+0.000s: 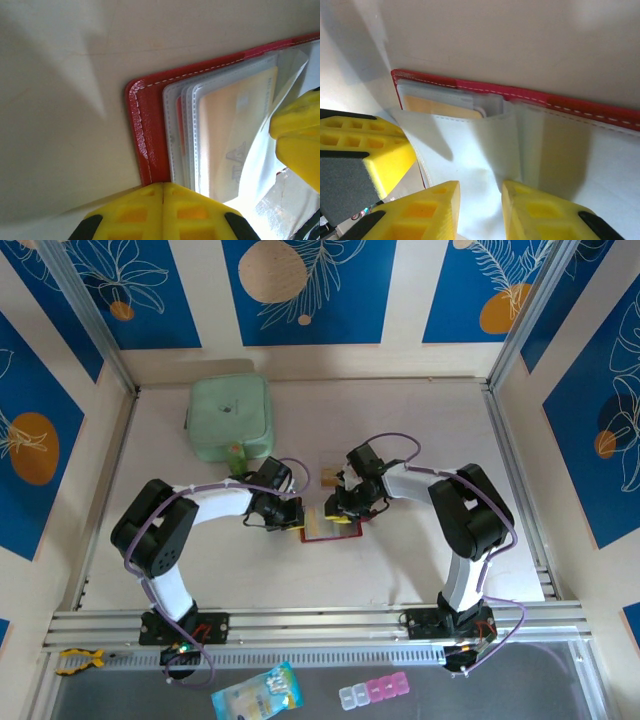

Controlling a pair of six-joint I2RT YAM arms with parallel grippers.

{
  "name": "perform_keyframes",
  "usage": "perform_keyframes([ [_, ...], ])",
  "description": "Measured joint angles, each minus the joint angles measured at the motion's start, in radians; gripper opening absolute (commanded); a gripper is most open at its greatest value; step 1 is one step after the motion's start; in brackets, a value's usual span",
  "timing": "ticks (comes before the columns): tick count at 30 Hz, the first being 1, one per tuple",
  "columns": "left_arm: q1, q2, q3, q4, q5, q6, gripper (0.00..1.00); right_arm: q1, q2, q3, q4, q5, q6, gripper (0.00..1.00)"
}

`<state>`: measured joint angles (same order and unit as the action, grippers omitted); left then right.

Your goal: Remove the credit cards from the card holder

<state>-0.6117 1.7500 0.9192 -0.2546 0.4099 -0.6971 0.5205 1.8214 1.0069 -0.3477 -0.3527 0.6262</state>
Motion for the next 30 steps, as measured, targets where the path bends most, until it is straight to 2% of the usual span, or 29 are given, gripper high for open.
perform_keyframes([
  [6, 0.0, 0.0, 0.005, -0.008, -0.003, 0.0, 0.06, -0.013, 0.0, -0.014, 0.017, -0.03, -0.016, 0.27],
  [17, 0.0, -0.071, 0.035, -0.047, -0.017, -0.021, 0.18, -0.021, 0.0, -0.028, 0.037, -0.049, -0.021, 0.27],
  [25, -0.021, -0.076, 0.042, 0.013, 0.032, -0.08, 0.26, -0.03, 0.0, -0.042, 0.053, -0.064, -0.02, 0.27],
  [30, -0.032, -0.057, 0.042, 0.061, 0.058, -0.108, 0.27, -0.031, 0.0, -0.048, 0.061, -0.071, -0.02, 0.27],
])
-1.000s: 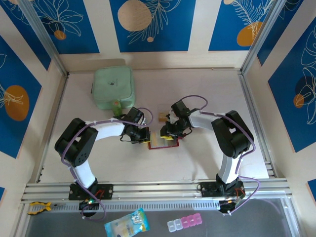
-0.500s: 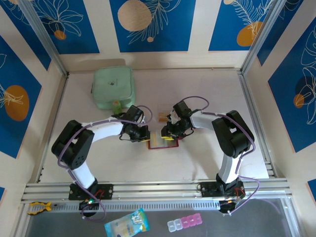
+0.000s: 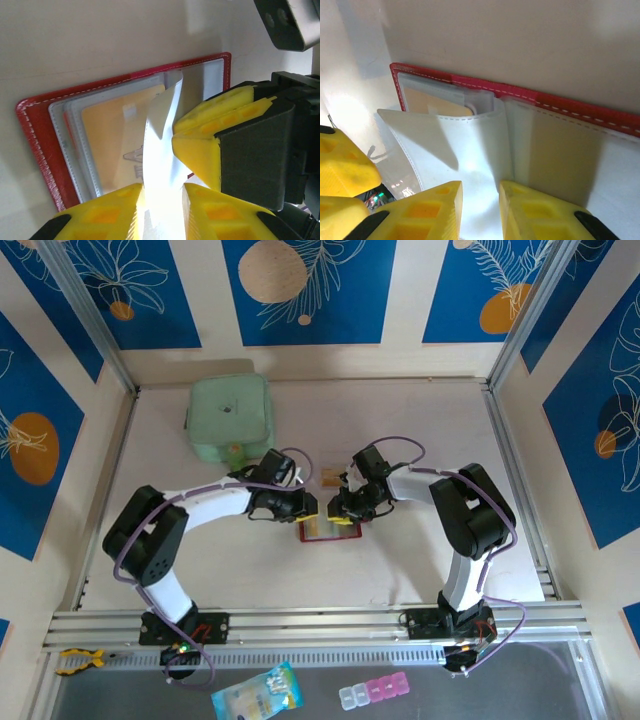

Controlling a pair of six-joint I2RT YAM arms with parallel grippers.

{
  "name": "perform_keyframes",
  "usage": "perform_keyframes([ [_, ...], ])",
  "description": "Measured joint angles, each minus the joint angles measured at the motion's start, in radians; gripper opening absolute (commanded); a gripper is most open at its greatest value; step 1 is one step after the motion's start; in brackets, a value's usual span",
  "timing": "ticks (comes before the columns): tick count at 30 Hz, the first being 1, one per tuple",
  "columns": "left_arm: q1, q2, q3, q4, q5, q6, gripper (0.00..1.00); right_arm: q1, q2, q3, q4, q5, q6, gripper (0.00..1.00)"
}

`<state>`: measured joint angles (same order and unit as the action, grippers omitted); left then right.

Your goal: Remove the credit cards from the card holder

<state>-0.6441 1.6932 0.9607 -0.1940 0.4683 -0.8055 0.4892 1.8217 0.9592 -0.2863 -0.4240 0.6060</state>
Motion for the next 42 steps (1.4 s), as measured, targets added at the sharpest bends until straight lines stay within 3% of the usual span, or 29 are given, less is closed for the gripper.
perform_keyframes([
  [18, -0.027, 0.079, 0.007, 0.033, 0.012, -0.028, 0.24, -0.001, -0.012, -0.008, 0.008, -0.006, 0.0, 0.28],
  [42, -0.074, 0.086, 0.181, -0.027, 0.014, -0.027, 0.3, -0.126, -0.283, -0.078, -0.047, 0.002, -0.004, 0.28],
])
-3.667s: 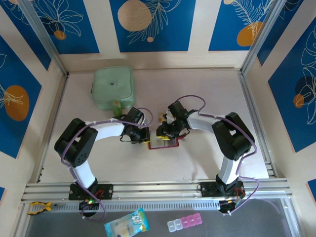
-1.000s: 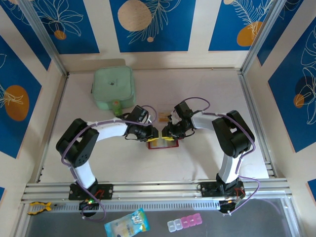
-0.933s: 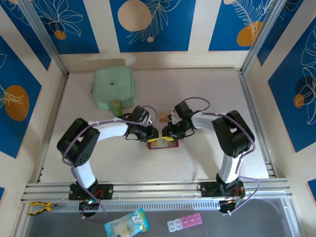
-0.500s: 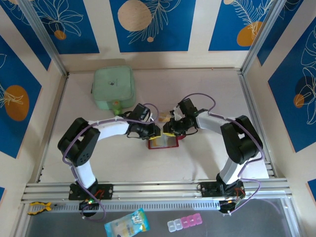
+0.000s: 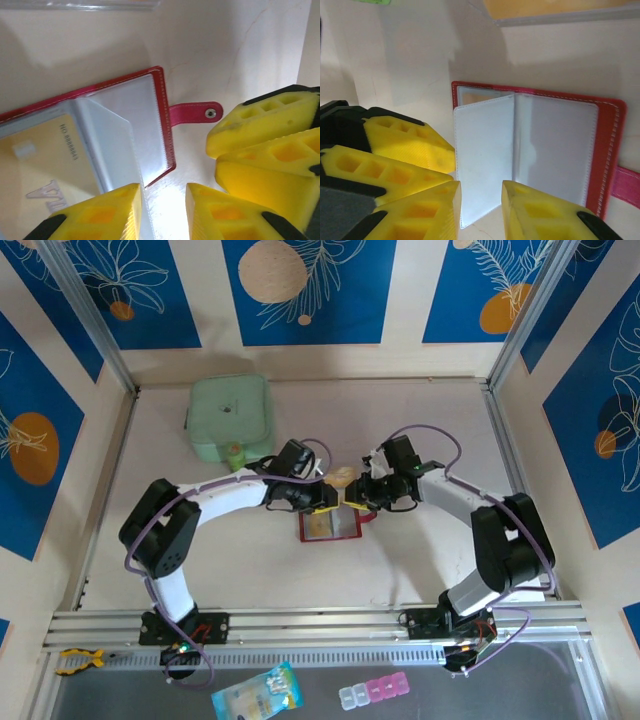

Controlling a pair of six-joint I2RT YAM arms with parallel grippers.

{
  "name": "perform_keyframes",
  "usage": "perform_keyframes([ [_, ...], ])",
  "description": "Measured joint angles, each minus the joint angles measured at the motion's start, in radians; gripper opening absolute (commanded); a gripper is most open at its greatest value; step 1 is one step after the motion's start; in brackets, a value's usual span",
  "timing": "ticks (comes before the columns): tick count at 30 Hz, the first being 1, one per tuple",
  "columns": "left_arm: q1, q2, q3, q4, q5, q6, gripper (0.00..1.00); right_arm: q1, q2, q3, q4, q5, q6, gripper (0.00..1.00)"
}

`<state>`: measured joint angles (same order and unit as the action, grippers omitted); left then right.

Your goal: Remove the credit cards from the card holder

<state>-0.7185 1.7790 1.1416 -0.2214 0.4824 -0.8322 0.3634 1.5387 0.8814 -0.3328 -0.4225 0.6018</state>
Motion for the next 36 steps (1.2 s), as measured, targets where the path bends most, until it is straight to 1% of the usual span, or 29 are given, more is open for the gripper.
perform_keyframes([
  [11, -0.034, 0.102, 0.085, -0.004, 0.001, 0.0, 0.34, -0.055, -0.056, -0.027, -0.036, 0.0, -0.023, 0.31],
  [14, -0.038, 0.112, 0.09, -0.004, 0.003, 0.0, 0.35, -0.058, -0.071, -0.027, -0.047, 0.0, -0.026, 0.32],
  [17, -0.039, 0.114, 0.09, -0.004, 0.005, 0.0, 0.38, -0.058, -0.077, -0.031, -0.05, 0.0, -0.026, 0.31],
  [20, -0.039, 0.115, 0.09, -0.004, 0.007, 0.002, 0.38, -0.058, -0.076, -0.037, -0.05, -0.001, -0.026, 0.32],
  [29, -0.038, 0.114, 0.087, -0.002, 0.007, 0.006, 0.34, -0.048, -0.076, -0.04, -0.049, 0.0, -0.025, 0.31],
  [36, -0.008, 0.036, -0.028, 0.009, 0.007, 0.013, 0.3, 0.002, -0.041, -0.039, -0.045, 0.001, -0.013, 0.3],
])
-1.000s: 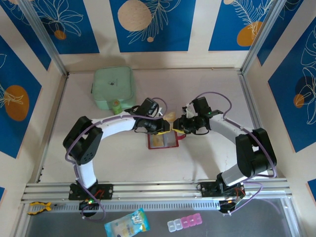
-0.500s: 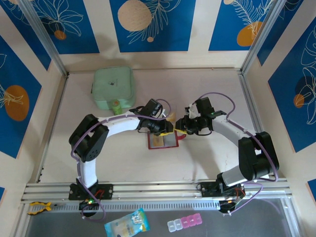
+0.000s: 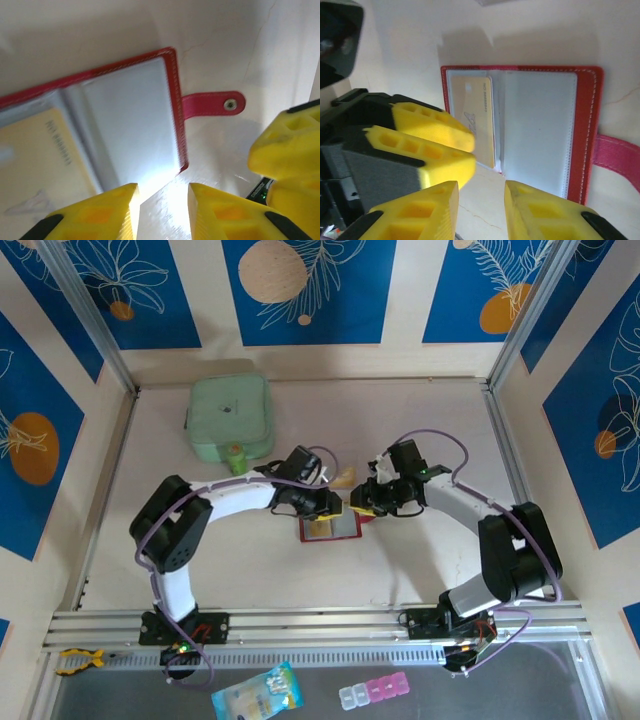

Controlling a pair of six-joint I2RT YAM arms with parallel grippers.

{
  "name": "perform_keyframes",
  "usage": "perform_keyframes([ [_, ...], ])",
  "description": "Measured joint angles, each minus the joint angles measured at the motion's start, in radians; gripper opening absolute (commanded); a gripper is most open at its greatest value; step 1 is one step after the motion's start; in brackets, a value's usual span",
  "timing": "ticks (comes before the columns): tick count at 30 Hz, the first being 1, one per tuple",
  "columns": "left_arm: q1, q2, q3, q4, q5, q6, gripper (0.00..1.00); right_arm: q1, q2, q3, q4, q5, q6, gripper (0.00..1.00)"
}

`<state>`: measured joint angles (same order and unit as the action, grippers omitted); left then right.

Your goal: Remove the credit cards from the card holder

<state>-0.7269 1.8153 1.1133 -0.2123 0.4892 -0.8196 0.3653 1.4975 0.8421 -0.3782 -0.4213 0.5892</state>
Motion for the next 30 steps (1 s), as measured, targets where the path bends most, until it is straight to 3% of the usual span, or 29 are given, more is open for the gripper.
perform_keyframes([
  [15, 0.103, -0.158, -0.259, 0.069, -0.004, 0.006, 0.14, 0.129, 0.131, 0.07, 0.019, 0.029, 0.038, 0.24],
  [30, 0.13, -0.163, -0.304, 0.122, -0.007, 0.006, 0.08, 0.16, 0.265, 0.094, 0.052, 0.044, 0.043, 0.21],
])
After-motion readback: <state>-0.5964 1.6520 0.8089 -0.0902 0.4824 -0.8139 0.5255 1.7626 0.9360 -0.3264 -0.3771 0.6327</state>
